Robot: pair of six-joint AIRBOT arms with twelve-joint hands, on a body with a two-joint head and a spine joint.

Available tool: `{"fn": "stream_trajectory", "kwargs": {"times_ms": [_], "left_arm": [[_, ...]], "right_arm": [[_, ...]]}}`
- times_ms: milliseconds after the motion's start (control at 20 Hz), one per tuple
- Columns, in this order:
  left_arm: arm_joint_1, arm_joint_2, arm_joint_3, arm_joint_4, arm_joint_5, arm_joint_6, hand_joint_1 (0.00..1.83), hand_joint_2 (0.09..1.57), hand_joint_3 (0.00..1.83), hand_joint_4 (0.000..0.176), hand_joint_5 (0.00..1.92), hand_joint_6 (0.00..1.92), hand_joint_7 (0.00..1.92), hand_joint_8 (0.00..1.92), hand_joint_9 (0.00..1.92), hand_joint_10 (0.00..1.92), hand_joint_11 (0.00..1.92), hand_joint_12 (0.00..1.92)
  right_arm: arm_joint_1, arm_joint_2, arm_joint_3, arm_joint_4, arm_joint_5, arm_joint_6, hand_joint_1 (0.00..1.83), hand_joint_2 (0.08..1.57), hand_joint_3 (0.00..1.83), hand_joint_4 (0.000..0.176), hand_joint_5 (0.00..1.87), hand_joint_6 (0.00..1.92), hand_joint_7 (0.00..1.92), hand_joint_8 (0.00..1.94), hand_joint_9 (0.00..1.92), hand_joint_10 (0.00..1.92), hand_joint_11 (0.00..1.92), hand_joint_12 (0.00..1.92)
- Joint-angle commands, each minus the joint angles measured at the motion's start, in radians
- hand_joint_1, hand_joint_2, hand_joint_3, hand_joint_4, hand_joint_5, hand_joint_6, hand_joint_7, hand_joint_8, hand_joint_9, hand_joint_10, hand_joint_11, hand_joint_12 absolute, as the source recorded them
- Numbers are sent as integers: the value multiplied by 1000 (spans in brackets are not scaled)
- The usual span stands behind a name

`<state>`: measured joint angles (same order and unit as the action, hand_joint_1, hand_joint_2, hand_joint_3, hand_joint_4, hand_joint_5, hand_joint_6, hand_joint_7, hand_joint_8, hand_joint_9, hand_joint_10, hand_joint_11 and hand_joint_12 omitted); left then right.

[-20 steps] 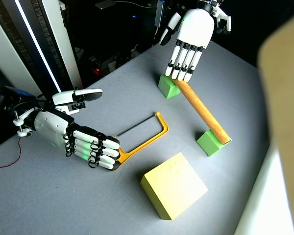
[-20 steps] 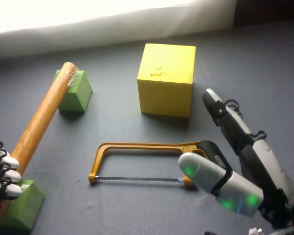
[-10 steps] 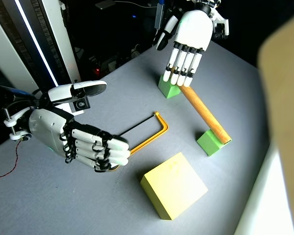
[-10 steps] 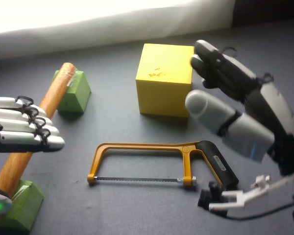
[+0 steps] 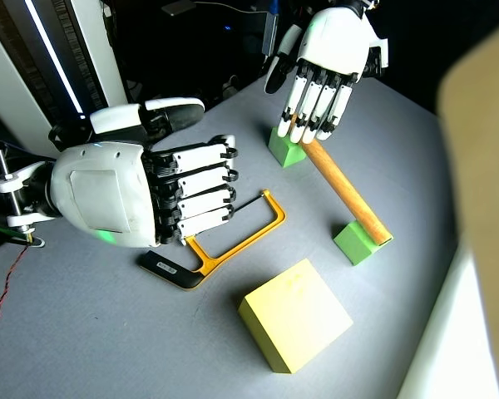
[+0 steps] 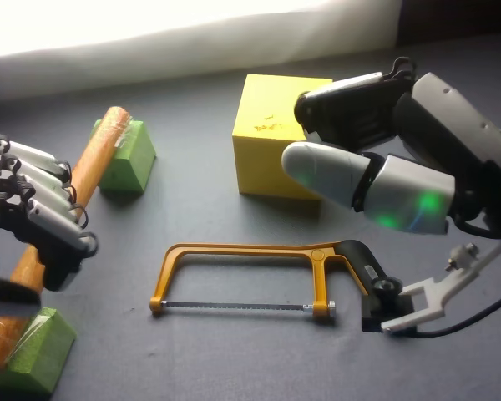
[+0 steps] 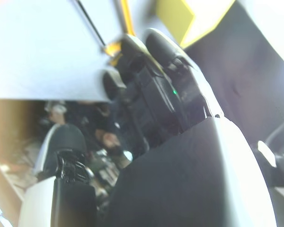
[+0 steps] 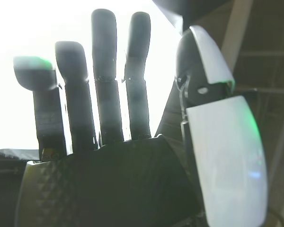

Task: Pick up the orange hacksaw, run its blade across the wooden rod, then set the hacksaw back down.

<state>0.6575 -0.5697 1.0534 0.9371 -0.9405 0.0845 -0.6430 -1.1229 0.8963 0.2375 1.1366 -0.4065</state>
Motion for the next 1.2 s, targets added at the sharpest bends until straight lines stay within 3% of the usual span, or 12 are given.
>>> {"fn": "stream_trajectory", "kwargs": {"times_ms": [0,50,200,350,400,550,800,950,1150], "left_arm": [[-13,3,-6,-90,-94,3,676,1316,0,0,808,1805,881,1793,877,1886,848,1919],[-12,4,-13,-103,-102,3,741,1293,0,0,957,1898,996,1895,999,1914,983,1921],[-19,11,-45,-108,-147,6,844,1290,0,0,1257,1921,1238,1921,1265,1921,1292,1921],[-73,16,-82,-107,-172,6,905,1289,0,0,1337,1921,1365,1921,1392,1921,1421,1921],[-73,16,-83,-104,-180,6,937,1286,0,12,1330,1921,1384,1921,1423,1921,1456,1921],[-61,16,-79,-94,-184,-3,961,1279,0,38,1291,1921,1355,1921,1394,1921,1437,1921],[-45,16,-67,-90,-184,-3,911,1301,8,59,1275,1921,1322,1921,1349,1921,1390,1921],[-44,15,-57,-90,-197,-3,925,1297,2,66,1252,1921,1290,1921,1330,1921,1382,1921],[-34,16,-47,-90,-211,-9,894,1298,2,70,1226,1921,1269,1921,1304,1921,1350,1921]], "right_arm": [[13,8,-9,-42,94,7,747,1186,6,0,1146,1920,1267,1941,1417,1921,1561,1921],[11,12,-9,-49,94,13,761,1194,6,0,1142,1921,1287,1941,1457,1921,1624,1921],[13,17,-9,-52,97,15,746,1276,20,0,1190,1921,1375,1941,1559,1921,1717,1921],[16,24,-9,-53,99,14,796,1319,13,0,1198,1921,1406,1941,1583,1921,1747,1921],[16,24,-9,-54,100,14,812,1321,10,0,1194,1921,1401,1941,1584,1921,1756,1921],[16,28,-9,-63,99,13,808,1339,9,0,1199,1921,1395,1941,1559,1921,1724,1921],[28,35,0,-157,31,52,808,1341,2,0,1181,1921,1357,1941,1512,1921,1675,1921],[37,48,33,-279,4,101,805,1336,0,0,1168,1921,1344,1941,1506,1921,1671,1921],[75,63,133,-555,-41,266,804,1337,0,0,1167,1921,1335,1941,1494,1921,1663,1921]]}}
